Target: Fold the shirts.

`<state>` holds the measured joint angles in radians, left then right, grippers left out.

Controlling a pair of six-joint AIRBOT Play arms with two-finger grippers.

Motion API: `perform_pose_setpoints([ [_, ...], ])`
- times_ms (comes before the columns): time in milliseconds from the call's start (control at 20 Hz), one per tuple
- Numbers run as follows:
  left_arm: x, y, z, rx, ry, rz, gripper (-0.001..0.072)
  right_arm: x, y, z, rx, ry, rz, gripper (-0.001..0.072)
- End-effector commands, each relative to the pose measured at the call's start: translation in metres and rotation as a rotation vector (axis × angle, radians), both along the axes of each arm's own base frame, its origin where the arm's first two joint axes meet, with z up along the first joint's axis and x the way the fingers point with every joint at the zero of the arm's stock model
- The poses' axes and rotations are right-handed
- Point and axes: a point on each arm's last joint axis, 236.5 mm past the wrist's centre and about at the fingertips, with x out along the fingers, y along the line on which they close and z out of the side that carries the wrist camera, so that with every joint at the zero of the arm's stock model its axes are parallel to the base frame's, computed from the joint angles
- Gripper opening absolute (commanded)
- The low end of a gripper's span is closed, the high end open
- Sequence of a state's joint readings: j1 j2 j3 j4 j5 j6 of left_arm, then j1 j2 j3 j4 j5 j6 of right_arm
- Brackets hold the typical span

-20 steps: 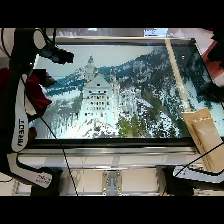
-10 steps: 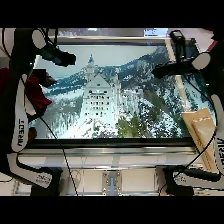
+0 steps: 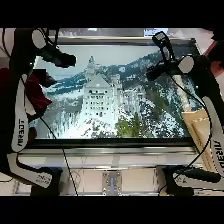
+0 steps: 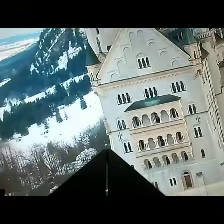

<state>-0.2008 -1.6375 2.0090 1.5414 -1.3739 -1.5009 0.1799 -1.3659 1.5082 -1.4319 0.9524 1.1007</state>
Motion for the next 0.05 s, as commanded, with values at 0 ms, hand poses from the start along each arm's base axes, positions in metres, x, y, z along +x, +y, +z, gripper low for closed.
perform_pose_setpoints([
  [0, -0.0060, 0.0013, -0.0037, 0.007, 0.029, -0.002, 0.0011, 0.0001, 0.0006, 0.0009, -0.009, -0.005, 0.004, 0.0402],
])
